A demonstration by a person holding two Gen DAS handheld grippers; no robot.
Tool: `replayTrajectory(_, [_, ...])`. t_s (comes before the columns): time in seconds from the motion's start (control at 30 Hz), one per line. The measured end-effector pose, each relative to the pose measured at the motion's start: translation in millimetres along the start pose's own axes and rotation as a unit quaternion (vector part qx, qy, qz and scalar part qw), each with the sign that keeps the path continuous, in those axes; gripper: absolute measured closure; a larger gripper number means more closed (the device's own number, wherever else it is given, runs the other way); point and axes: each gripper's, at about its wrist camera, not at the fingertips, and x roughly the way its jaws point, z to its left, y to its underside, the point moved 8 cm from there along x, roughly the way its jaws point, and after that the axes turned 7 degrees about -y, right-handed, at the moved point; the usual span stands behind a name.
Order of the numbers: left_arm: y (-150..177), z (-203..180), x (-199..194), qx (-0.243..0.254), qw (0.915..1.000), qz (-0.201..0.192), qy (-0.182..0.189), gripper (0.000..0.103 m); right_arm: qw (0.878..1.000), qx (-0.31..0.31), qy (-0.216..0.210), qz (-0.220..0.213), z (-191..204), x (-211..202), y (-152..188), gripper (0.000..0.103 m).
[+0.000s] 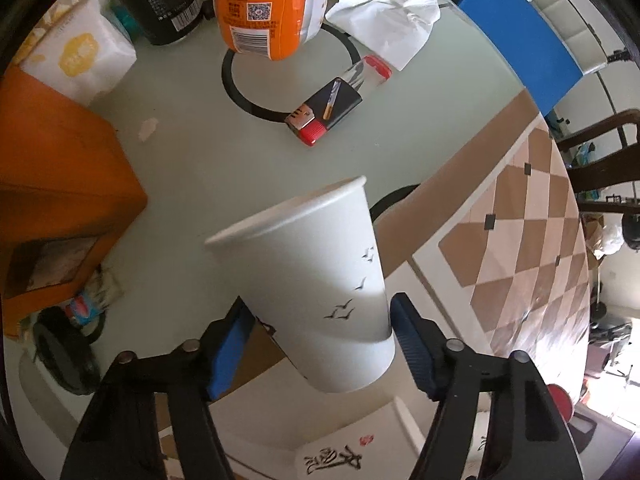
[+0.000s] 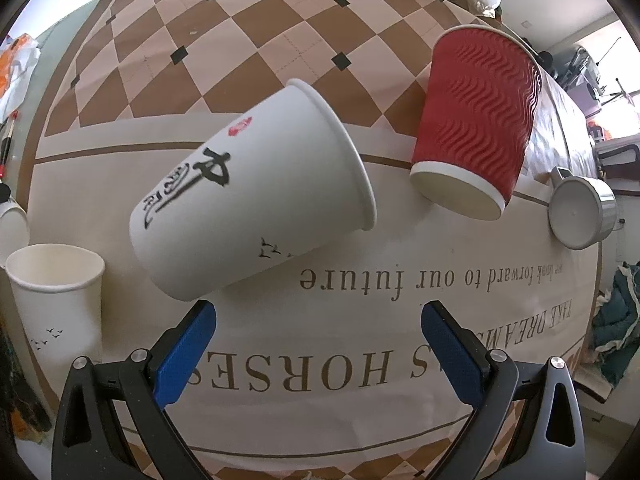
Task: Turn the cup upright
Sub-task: 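Lift the bird-print cup with the left tool and rotate it rim-up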
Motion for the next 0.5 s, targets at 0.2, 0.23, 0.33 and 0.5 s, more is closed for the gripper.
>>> replayTrajectory(0.2, [-5.1,-4.1,-9.2,0.042,0.998,-0.037,-0.028,0.038,1.0,0.001,0.006,-0.007,-15.1,-1.1,-0.2,0.0])
replayTrajectory(0.23, [-4.2,-4.0,-13.1,0.05,0.9971,-0.046,-0.035,0.038,1.0,0.001,0.007,-0.008,-17.9,-2.9,0.4,0.0])
replayTrajectory(0.33, [-0.8,-5.3,-29.0,0.077,0.9927,-0.075,-0.055,0.038,1.0,0.002,0.007,-0.012,-21.3,-9.8,2.2,0.0])
replayTrajectory(0.5, [13.9,-10.5,-63.7,0.143,0.9772,-0.128,-0.091,0.038,1.0,0.0,0.002,-0.023,-27.8,-24.5,7.7,0.0])
